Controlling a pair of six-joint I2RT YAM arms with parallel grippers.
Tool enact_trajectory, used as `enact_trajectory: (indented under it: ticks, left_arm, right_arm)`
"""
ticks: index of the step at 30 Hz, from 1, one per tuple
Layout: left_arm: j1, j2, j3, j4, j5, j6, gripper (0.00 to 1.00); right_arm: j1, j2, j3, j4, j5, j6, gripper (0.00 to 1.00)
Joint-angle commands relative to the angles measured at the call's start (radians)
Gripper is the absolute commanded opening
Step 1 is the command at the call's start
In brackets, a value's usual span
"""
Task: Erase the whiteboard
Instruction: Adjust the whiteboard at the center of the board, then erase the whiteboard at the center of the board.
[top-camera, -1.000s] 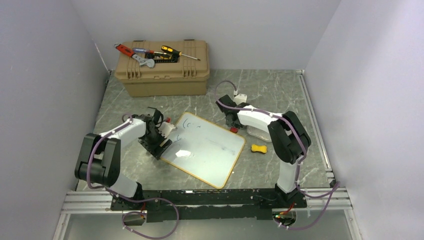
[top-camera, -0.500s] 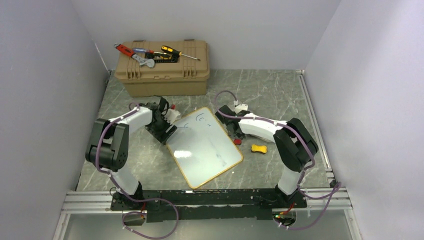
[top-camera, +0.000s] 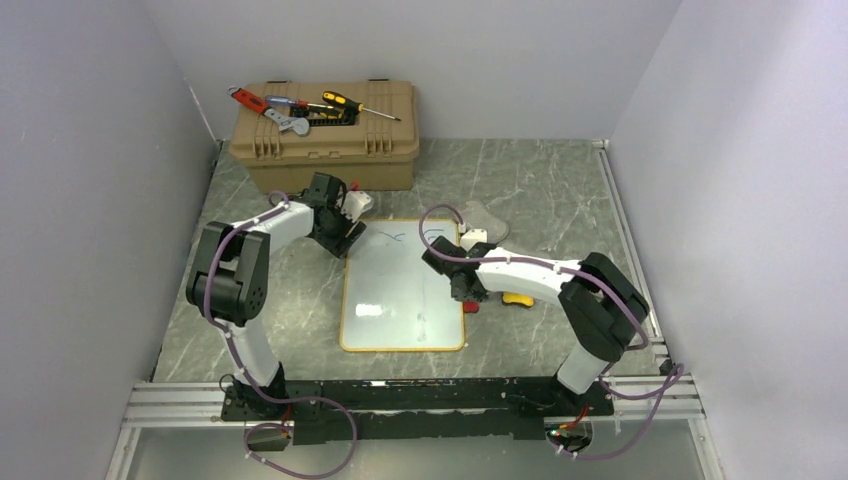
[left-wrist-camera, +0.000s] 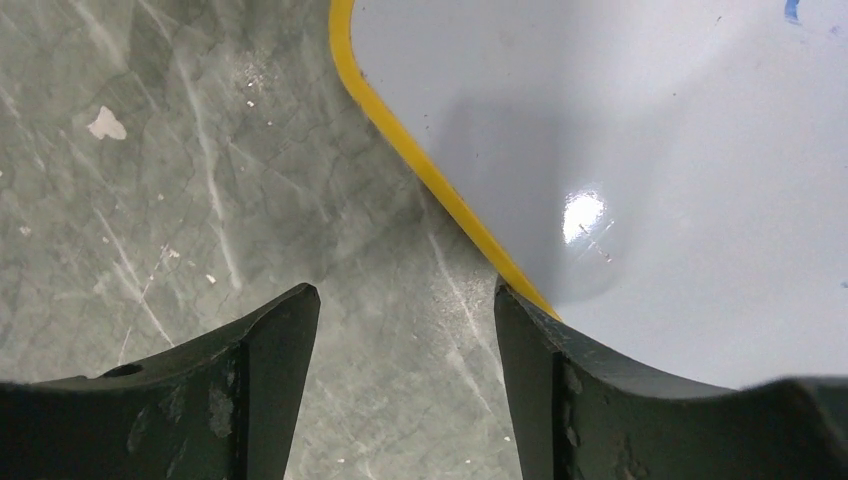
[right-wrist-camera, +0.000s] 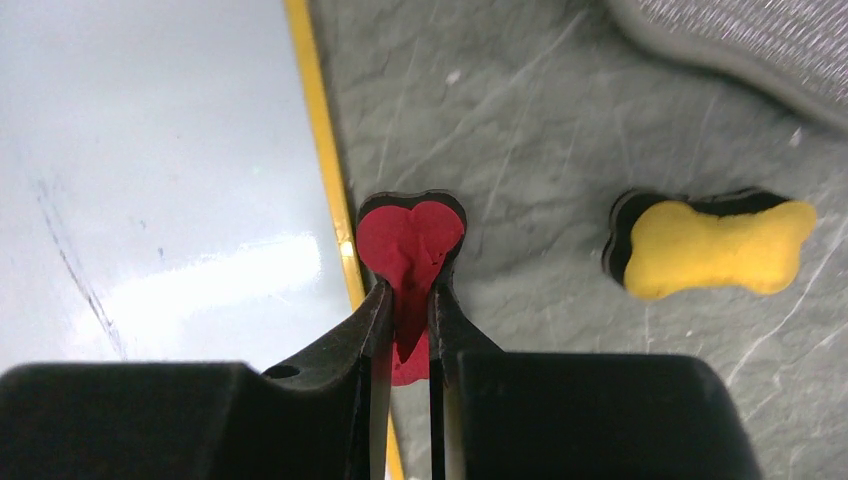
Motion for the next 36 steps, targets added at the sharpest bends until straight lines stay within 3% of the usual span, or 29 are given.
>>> enact_trajectory:
  ticks: [1,9,16,28,34,36]
  left_arm:
    - [-0.020,0.058,-0.016,-0.051,0.128,-0.009,0.70]
    - [-0.013,-0.015,-0.007,-0.172,0.204,0.004,0.67]
    - [0.041,-0.096,0.136,-0.312,0.304,-0.052,0.69]
    - [0.037,0.009,0.059,-0.212,0.364,-0.122,0.73]
    - [0.037,0.044,0.037,-0.179,0.380,-0.123,0.70]
    - [0.035,0.056,0.038,-0.175,0.380,-0.122,0.67]
  right_arm:
    - [0.076,-0.018,-0.067,-0.010,-0.192,0.085,0.00]
    - [0.073,-0.092,-0.005,-0.140,-0.192,0.012,0.00]
    - [-0.116,-0.061,0.203,-0.189,-0.211,-0.163,0.00]
    - [-0.205,0.316,0.603,-0.141,-0.300,-0.222,0.00]
    - [-0.212,0.431,0.679,-0.133,-0.317,-0.219,0.00]
    - [-0.218,0.445,0.683,-0.127,-0.330,-0.224,0.07]
